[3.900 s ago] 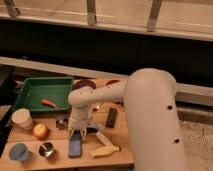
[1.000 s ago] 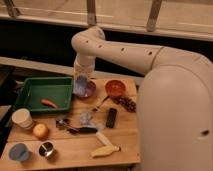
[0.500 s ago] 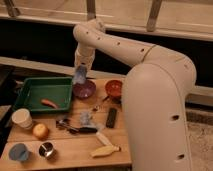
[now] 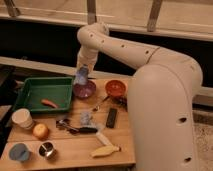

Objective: Place sponge in purple bowl

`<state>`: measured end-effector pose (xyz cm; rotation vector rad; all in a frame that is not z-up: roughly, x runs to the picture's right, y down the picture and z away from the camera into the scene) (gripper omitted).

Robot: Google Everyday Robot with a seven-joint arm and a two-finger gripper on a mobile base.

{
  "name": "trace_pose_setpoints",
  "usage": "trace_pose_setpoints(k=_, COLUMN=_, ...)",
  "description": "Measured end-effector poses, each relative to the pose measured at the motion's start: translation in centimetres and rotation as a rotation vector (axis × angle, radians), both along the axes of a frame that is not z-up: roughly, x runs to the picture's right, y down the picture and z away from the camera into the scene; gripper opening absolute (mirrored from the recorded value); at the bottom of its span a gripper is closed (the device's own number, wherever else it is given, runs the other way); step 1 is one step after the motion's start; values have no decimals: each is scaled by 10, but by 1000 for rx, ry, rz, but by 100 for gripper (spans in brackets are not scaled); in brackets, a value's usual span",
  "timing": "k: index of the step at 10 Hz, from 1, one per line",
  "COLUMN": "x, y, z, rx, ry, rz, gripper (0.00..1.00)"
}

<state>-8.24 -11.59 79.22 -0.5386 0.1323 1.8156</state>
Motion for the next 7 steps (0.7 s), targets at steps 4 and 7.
trace_pose_setpoints(k=4, x=16, y=-3, z=16, rx=12, ry=-1, rz=86, gripper=0)
trace_pose_setpoints(k=7, x=5, y=-5, z=25, rx=9, ry=-31, rz=100, gripper=0)
